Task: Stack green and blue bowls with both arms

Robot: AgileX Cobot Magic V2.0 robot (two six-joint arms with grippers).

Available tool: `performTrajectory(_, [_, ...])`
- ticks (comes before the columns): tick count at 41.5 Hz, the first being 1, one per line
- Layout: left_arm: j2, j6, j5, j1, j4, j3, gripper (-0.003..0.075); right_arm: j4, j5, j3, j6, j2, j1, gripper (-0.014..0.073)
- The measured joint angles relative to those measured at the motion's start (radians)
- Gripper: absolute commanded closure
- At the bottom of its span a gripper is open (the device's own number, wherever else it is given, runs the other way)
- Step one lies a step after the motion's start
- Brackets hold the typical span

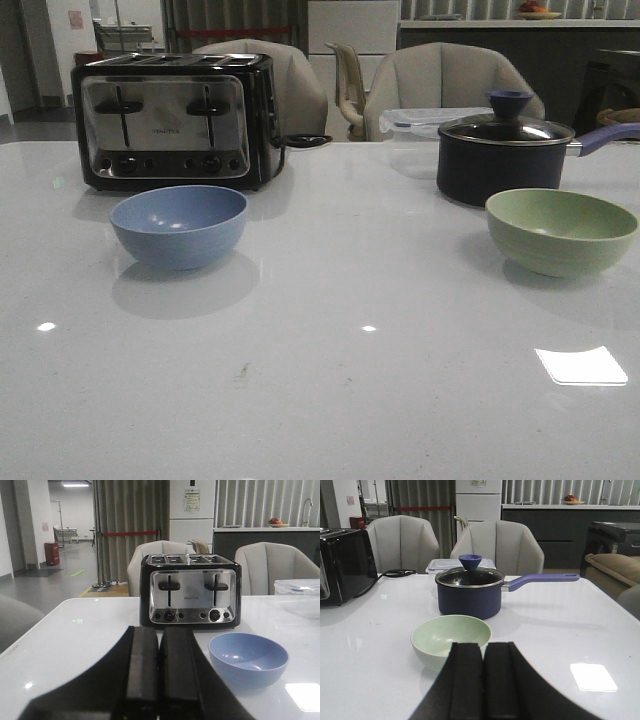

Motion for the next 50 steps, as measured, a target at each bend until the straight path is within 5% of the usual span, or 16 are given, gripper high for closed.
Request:
performTrajectory(37, [0.0,0.0,-0.014,0.0,0.0,-0.002,0.0622,0.0,-0.039,0.0,0.0,0.0,0.0,0.0554])
performTrajectory(50, [0.002,0.0,0.045,0.0,0.0,-0.266,0.0622,-0.037,0.126,-0.277,0.0,0.016,0.0,0.0554])
